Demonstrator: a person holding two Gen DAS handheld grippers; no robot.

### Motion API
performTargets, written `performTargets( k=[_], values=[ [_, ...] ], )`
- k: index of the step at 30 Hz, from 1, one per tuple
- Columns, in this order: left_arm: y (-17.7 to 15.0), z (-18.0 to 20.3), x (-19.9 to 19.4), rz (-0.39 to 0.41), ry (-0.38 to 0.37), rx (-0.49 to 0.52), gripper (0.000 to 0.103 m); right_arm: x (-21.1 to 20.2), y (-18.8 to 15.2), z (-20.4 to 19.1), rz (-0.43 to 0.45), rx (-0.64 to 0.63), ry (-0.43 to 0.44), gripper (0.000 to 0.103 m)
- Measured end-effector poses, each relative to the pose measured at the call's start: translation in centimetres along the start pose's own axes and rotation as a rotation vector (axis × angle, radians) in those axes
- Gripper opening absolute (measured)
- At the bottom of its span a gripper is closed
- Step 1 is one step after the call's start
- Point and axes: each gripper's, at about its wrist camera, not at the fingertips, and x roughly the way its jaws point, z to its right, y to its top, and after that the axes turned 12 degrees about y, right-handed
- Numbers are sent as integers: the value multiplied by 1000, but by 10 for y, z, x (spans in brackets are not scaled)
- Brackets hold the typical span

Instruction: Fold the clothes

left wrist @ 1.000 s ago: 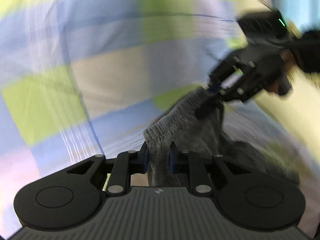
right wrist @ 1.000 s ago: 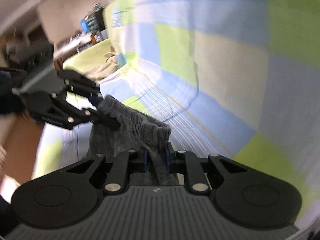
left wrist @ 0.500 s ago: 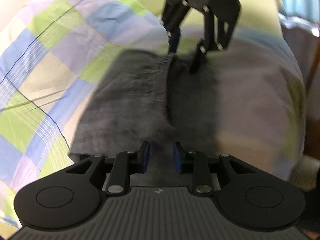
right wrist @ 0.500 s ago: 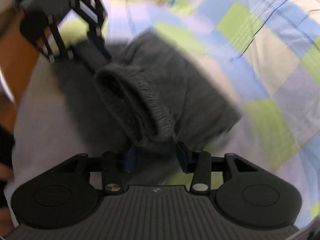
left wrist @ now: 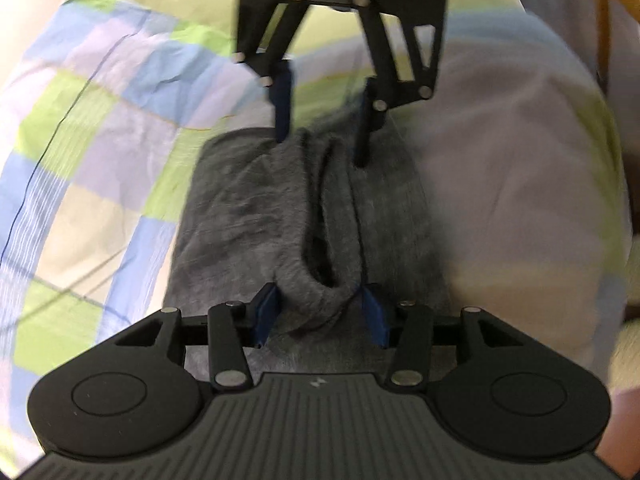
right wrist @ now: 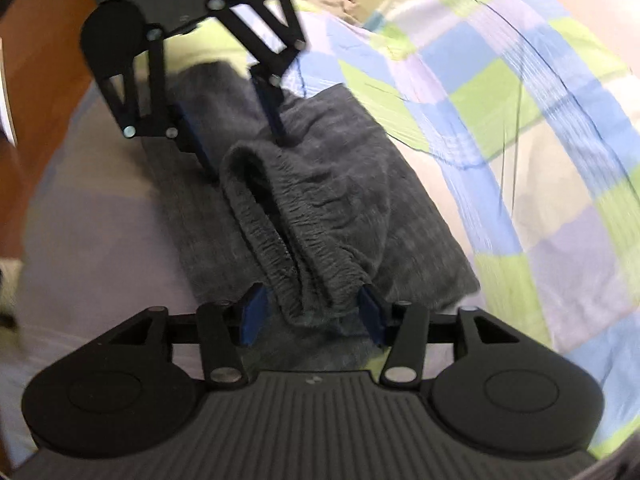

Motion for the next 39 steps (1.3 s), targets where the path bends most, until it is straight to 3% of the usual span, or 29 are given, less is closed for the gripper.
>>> performTargets(
  k=[1,2,6,11,19,23,25,30,32,34,36,39],
  values=[
    [0,0,1,3,-4,3,39,3,0,0,-2,-1,2,41],
    [0,-3,1,0,-6,-1,30,3,1,1,-2,6,3,23],
    [7,-17,-16,10,26,-44,29,-8,8,2,3,11,-18,14],
    [19,-6,-33,9,16,-60,30,-35,13,-7,-3,-1,-25,13],
    [15,28,-23,-73,7,-87,30,-17,5,-27,-58,20,25,14],
    [17,19,-36,-89,-24,-131,37,-18,12,-25,-85,41,66,28],
    [16,10,-49,-91,-18,-167,37,-24,16,-21,-73,57,87,28],
    [18,-23,-54,-123,51,-325,36,-54,24,11,57,229,41,26],
    [24,-39,-41,-137,79,-423,36,-54,24,33,103,336,0,26],
    [28,-41,-30,-134,68,-448,36,-44,19,55,151,439,6,26],
    [32,-34,-7,-174,-17,-468,36,-21,10,61,122,516,67,26],
    [25,-19,-2,-208,-31,-424,36,1,-5,62,83,625,138,24]
  ],
)
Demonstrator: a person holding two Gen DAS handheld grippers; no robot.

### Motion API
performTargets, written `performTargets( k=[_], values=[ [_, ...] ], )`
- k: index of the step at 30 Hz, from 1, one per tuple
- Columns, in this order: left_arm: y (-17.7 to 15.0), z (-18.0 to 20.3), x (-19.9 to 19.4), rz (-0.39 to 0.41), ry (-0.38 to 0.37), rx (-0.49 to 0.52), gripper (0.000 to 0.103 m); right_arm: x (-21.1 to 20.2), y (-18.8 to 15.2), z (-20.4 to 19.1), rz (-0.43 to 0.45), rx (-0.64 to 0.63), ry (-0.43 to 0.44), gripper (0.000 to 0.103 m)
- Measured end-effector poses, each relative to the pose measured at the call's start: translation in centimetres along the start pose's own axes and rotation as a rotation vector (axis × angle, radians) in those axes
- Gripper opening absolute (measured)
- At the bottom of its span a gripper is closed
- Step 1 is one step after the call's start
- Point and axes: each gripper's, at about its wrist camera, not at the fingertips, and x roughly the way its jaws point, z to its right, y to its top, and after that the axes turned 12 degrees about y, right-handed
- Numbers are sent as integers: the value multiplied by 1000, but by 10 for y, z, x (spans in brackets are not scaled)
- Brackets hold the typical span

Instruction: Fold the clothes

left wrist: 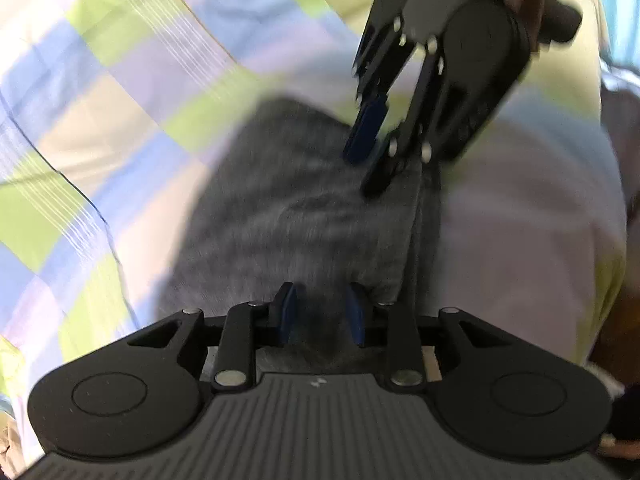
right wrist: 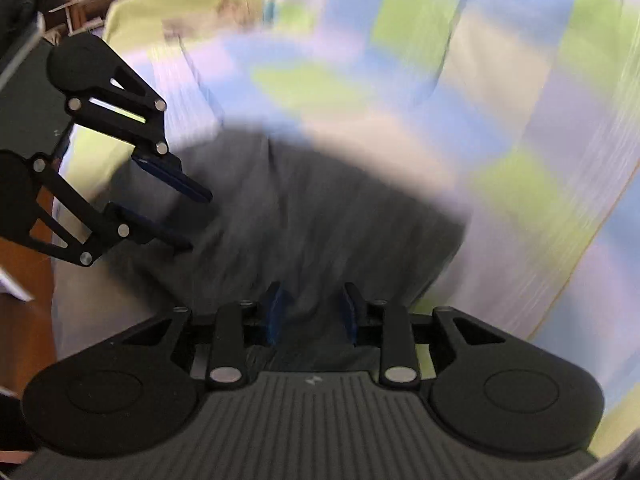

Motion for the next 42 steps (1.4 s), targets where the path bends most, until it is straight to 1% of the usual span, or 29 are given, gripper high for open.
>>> performTargets(
  k=[2,4,5,7,8,10,11,12,14,15,17,19,20,21,22,23,24,26,27,29,31,33,36,37,39,42],
  values=[
    [-5,-3,-7,18,24,15,36,1,-5,4,1,54,12,24],
    [0,-12,-15,35,28,-4,37,-5,2,7,19,60,-1,24],
    [1,-13,-15,40,33,-6,37,-9,6,7,43,64,-7,24],
    [9,-26,-17,63,79,-30,37,-22,18,8,115,72,-20,24],
    [11,-32,-11,51,88,-62,37,-25,22,11,143,78,-25,24],
    [15,-44,1,21,105,-124,37,-18,26,22,157,91,-46,24],
    [15,-47,12,-13,104,-152,37,-12,28,27,160,97,-58,24],
    [13,-48,25,-58,93,-176,37,-5,28,32,145,111,-63,25],
    [7,-48,53,-163,72,-216,37,14,24,42,86,156,-60,25],
    [8,-47,53,-158,80,-215,37,13,20,47,74,168,-60,25],
    [10,-49,41,-130,97,-225,38,2,19,49,88,166,-62,25],
    [11,-54,36,-123,97,-251,38,-10,26,48,145,168,-63,25],
    [11,-58,39,-145,94,-274,38,-13,28,49,179,176,-56,27],
    [10,-60,47,-192,86,-298,38,-13,30,52,198,187,-50,31],
    [8,-63,54,-238,78,-323,38,-8,32,57,184,197,-53,33],
    [7,-65,61,-282,72,-351,41,1,32,61,147,201,-60,34],
    [9,-69,65,-314,71,-390,41,10,31,64,111,203,-63,34],
    [12,-77,69,-371,67,-475,41,21,29,69,91,223,-60,34],
    [15,-84,68,-416,65,-552,42,19,30,69,105,241,-55,35],
    [20,-99,65,-503,62,-696,43,1,33,67,168,287,-41,35],
    [24,-107,63,-579,72,-762,43,-14,29,63,197,307,-30,39],
    [27,-112,58,-634,82,-806,44,-34,26,56,219,323,-10,41],
    [27,-119,42,-685,98,-836,46,-49,23,48,190,300,29,41],
    [27,-121,35,-700,103,-845,47,-54,22,44,165,276,45,41],
    [28,-124,24,-712,110,-843,48,-58,22,39,124,226,64,42],
    [37,-129,20,-720,117,-843,48,-63,24,36,103,194,80,43]
  ],
)
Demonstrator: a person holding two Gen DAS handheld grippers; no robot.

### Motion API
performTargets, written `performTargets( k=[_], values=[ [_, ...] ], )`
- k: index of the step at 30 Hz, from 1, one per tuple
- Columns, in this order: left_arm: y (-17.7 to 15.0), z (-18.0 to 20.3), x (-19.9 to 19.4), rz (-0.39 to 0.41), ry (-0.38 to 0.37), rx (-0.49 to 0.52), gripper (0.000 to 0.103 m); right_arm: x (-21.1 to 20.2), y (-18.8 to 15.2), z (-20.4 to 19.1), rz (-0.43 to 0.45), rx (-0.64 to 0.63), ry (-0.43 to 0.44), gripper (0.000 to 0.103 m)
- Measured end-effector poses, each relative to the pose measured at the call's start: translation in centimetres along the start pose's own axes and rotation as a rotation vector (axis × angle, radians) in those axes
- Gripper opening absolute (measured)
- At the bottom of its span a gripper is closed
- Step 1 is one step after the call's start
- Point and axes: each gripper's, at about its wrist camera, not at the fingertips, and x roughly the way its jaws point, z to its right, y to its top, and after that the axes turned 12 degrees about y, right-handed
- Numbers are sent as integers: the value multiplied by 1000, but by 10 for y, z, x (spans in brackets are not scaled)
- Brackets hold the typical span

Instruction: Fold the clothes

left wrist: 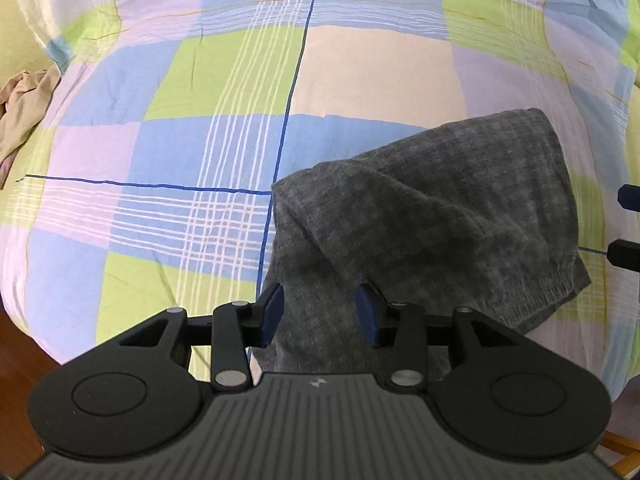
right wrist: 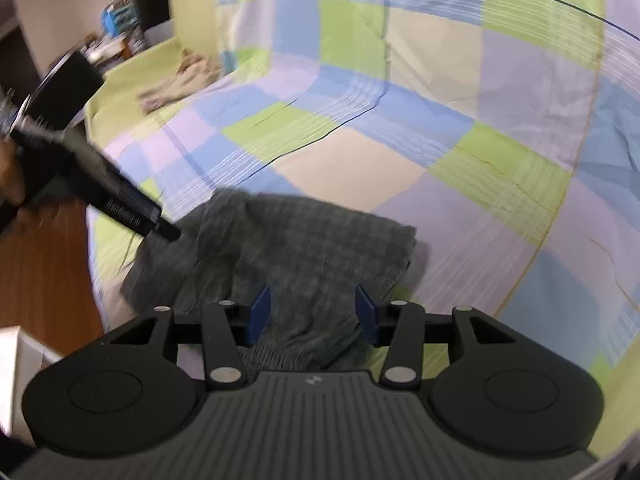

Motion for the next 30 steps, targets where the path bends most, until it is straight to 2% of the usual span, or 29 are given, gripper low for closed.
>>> performTargets(
  k=[6,9,13,16,18,21,24,26,30],
  values=[
    [10,-2,-1,-3,7,17,48,0,10,-1,-22,-47,25,45],
    [12,-2,7,41,-15,102,50,11,15,1,-88,-106,34,46],
    [21,-7,14,135,-62,319,53,27,31,9,-193,-217,67,49],
    [40,-15,20,188,-135,478,57,38,57,24,-235,-276,104,56],
    [59,-18,25,207,-206,585,59,48,78,36,-251,-290,149,64],
    [81,-20,34,225,-287,705,62,71,104,53,-319,-302,221,67],
    [104,-17,51,198,-361,783,63,97,125,69,-407,-310,291,67],
    [115,-12,66,141,-427,810,63,115,137,79,-465,-308,341,67],
    [124,-4,88,42,-525,845,63,146,138,94,-590,-279,445,68]
  ],
)
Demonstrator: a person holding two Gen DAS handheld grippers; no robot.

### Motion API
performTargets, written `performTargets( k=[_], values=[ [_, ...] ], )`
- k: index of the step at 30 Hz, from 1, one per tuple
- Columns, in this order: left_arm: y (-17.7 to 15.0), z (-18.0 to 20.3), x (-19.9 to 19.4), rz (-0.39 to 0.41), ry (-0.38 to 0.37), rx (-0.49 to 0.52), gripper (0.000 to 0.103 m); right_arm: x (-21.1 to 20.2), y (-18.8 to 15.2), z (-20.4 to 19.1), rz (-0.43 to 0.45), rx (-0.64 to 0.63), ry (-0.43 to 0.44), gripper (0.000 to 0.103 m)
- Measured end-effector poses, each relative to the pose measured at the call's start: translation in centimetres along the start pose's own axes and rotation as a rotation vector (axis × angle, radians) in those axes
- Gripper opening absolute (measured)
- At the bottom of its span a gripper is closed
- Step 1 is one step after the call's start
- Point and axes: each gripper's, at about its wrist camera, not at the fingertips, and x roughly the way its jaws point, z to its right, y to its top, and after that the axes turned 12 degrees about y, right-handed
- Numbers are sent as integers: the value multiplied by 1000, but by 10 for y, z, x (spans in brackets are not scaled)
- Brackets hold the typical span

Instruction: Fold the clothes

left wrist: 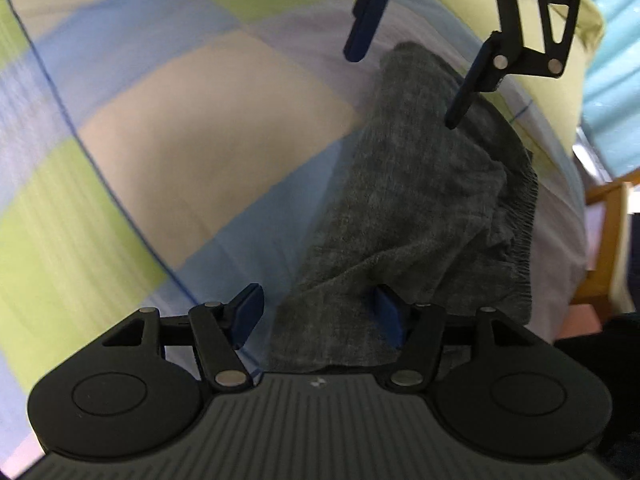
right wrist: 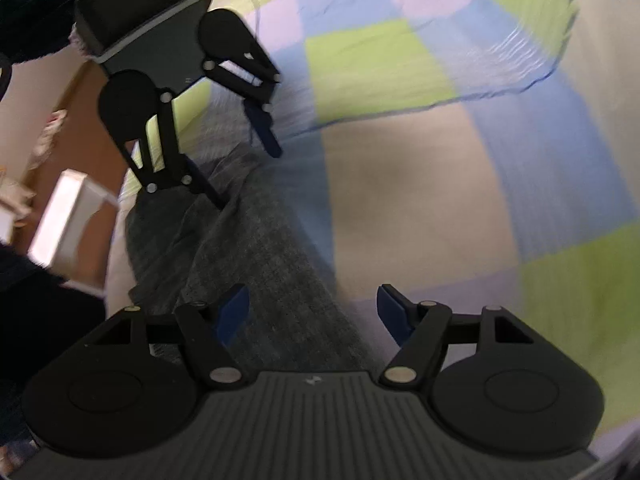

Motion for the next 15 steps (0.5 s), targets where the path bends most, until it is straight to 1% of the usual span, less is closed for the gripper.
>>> performTargets(
  k=[2,3,5,8,9,10,12,13,14,15],
  values=[
    [-1,0,5,-8,-42,27,64,9,2,11,-55,6,56,68],
    [-1,1,7,-10,-56,45,66,13,2,16,-76,15,82,68],
    [-2,2,11,-13,-84,80,69,20,1,27,-107,43,128,68],
    [-2,4,15,-14,-115,125,72,27,2,42,-125,90,211,68],
    [-2,5,16,-13,-120,134,72,29,2,45,-133,102,237,64],
    [-2,7,16,-12,-122,144,72,30,1,48,-141,109,258,58],
    [-3,13,14,1,-95,172,64,31,-1,47,-154,101,280,40],
    [-4,16,12,8,-77,187,60,30,0,47,-157,96,282,34],
    [-5,19,11,16,-64,199,46,29,0,44,-155,84,277,30],
    [-6,21,8,21,-65,199,27,28,-1,39,-153,68,268,27]
  ],
)
